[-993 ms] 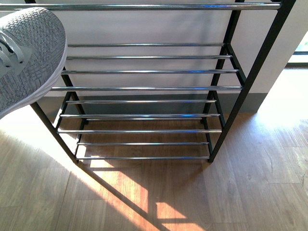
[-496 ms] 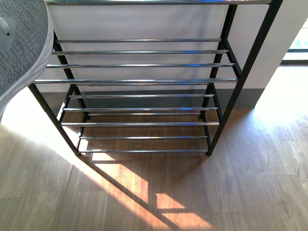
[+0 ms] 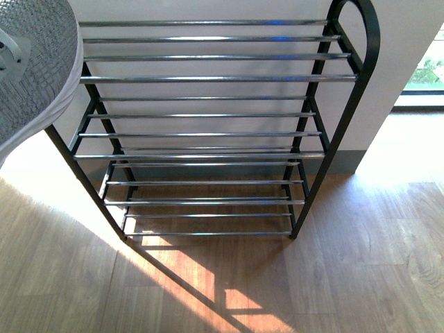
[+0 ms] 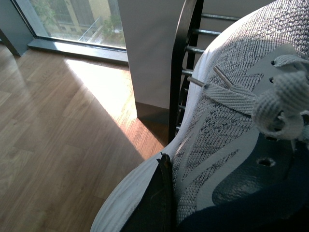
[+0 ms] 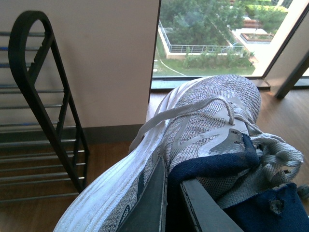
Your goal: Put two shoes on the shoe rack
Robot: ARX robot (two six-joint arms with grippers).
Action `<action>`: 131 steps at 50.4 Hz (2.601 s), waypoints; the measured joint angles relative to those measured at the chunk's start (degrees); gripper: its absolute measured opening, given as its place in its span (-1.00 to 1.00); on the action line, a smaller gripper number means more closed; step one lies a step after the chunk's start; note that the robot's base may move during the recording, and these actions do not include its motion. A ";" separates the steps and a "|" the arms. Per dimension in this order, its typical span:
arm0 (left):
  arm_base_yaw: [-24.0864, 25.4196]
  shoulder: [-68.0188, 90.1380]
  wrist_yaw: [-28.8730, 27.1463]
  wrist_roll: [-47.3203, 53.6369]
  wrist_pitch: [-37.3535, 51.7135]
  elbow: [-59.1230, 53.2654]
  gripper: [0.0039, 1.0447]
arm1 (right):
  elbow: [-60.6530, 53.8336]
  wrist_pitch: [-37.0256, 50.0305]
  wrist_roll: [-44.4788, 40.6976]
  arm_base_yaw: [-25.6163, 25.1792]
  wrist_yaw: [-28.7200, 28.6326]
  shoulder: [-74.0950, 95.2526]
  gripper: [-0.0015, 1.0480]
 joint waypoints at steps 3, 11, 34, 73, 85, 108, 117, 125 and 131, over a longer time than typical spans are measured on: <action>-0.02 0.00 -0.02 0.00 0.00 0.00 -0.98 | 0.00 0.00 0.00 0.00 -0.02 0.00 -0.97; -0.02 0.00 -0.02 0.00 0.00 0.00 -0.98 | 0.00 0.02 0.00 0.00 -0.04 0.00 -0.97; -0.02 -0.02 -0.02 0.00 0.02 0.00 -0.98 | 9.01 -17.29 3.17 17.18 -1.92 2.01 -0.97; -0.02 -0.02 -0.04 0.00 0.00 0.00 -0.98 | 39.17 9.97 -21.33 59.91 24.61 58.86 -0.97; -0.02 -0.02 -0.04 0.00 0.02 0.00 -0.98 | 43.06 14.84 -33.51 54.58 28.50 71.14 -0.97; -0.02 -0.02 -0.02 0.00 0.02 0.00 -0.98 | 53.99 12.28 -26.97 51.80 34.75 82.07 -0.97; -0.02 -0.02 -0.15 0.00 0.02 0.00 -0.98 | 54.31 18.84 -30.56 51.04 34.10 85.94 -0.97; -0.02 -0.02 -0.04 0.00 0.02 0.00 -0.98 | 53.79 19.80 -34.62 50.97 32.17 87.23 -0.91; -0.02 -0.02 -0.07 0.00 0.00 0.00 -0.98 | 53.20 19.45 -33.81 51.32 31.06 86.86 -0.54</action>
